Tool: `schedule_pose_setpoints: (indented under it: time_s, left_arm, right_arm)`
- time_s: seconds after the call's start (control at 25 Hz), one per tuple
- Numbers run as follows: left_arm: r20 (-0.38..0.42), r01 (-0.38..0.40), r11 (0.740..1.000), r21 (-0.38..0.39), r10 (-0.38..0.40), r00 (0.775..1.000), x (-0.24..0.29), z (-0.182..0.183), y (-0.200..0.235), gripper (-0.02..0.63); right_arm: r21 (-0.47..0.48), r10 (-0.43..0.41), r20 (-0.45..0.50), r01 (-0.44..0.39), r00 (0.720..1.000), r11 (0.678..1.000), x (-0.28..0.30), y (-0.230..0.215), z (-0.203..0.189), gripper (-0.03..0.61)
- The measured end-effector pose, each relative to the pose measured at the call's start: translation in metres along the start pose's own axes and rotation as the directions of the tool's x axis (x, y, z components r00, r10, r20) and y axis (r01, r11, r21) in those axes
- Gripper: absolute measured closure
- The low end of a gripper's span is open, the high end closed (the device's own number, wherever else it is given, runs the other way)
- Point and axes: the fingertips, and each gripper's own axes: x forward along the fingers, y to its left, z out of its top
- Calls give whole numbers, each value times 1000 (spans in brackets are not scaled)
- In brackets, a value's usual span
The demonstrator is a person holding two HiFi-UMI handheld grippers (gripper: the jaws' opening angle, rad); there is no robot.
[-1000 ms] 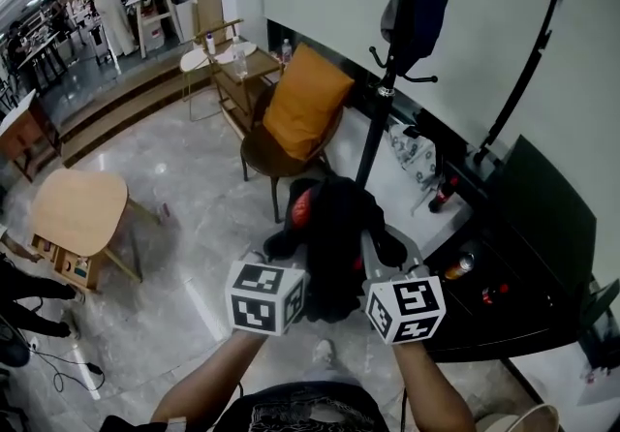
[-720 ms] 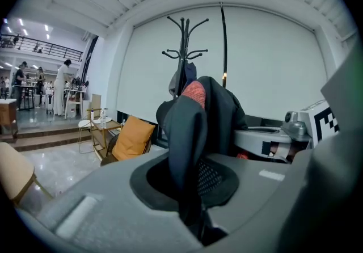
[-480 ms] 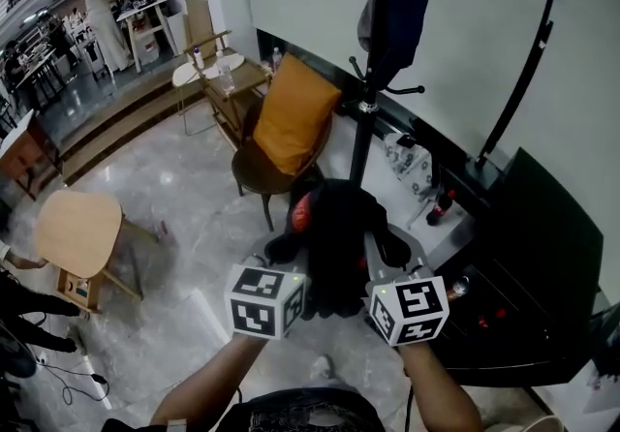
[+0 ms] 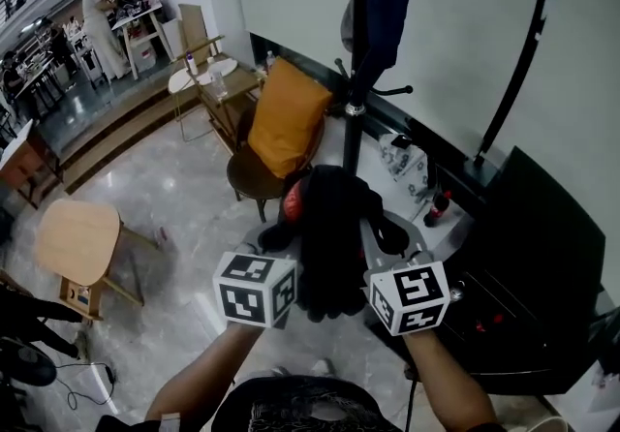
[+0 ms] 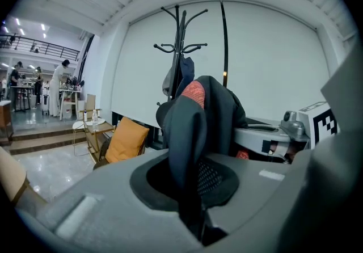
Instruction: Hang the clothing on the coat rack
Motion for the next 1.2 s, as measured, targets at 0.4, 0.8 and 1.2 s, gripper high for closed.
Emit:
schedule_pose_setpoints:
  time_s: [0.4,0.8,1.2]
  left_arm:
    - [3,7,1000,3,-7,1000,29,9,28,580]
    - [24,74,997,18,-74,997,70,25,71,580]
    - [41,149,988,48,-151,988,115,56,109,580]
  right_arm:
    - [-78,26,-22,-28,999,997,28,-2,-5,557]
    - [-92,-75,-26,73,997,993,79,-10,-6,557]
    - [-98,-175,-25,171,984,980,133,-28,11,557]
